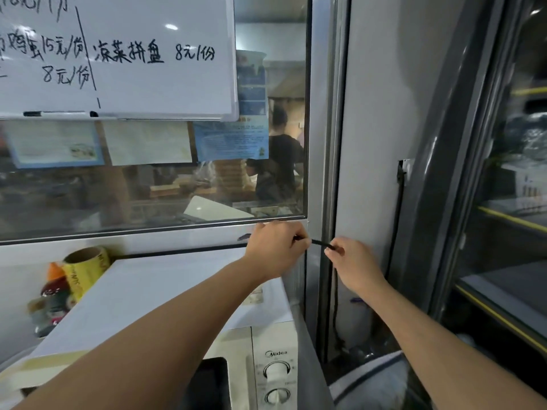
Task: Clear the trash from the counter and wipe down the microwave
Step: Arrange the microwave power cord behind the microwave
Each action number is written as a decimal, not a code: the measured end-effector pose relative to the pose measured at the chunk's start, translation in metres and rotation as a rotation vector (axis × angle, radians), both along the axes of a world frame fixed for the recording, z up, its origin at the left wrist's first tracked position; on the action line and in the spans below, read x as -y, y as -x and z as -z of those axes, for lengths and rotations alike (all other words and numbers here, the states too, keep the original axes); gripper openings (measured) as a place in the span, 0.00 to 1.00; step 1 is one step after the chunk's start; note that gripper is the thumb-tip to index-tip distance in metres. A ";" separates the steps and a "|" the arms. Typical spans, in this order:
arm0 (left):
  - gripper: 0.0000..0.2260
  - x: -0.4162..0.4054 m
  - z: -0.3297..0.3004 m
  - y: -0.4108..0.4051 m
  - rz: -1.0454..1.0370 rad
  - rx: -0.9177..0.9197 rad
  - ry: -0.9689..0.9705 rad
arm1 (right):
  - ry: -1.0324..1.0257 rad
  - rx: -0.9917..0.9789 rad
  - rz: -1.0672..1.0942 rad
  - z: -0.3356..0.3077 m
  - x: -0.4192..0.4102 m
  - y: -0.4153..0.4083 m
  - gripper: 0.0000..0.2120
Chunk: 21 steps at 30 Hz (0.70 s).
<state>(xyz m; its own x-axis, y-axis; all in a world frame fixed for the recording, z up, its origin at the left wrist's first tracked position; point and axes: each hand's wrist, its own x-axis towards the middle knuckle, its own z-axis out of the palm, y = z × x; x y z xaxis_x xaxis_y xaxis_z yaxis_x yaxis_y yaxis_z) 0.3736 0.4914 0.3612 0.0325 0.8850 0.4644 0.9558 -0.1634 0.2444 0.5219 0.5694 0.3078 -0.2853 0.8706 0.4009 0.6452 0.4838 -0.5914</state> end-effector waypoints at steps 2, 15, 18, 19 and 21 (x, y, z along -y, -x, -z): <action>0.08 0.012 0.000 0.000 0.004 0.015 0.016 | -0.050 -0.006 0.000 -0.005 0.016 0.005 0.06; 0.07 0.105 0.025 0.037 0.091 0.281 0.148 | 0.248 -0.063 0.165 0.046 0.096 0.012 0.10; 0.08 0.121 0.035 0.034 0.113 0.234 0.135 | 0.107 -0.102 0.219 0.037 0.124 0.009 0.10; 0.09 0.126 0.036 0.030 0.133 0.212 0.118 | 0.063 -0.096 0.214 0.033 0.133 0.007 0.09; 0.09 0.134 0.035 0.017 0.174 0.189 0.083 | -0.020 -0.080 0.207 0.024 0.150 0.006 0.07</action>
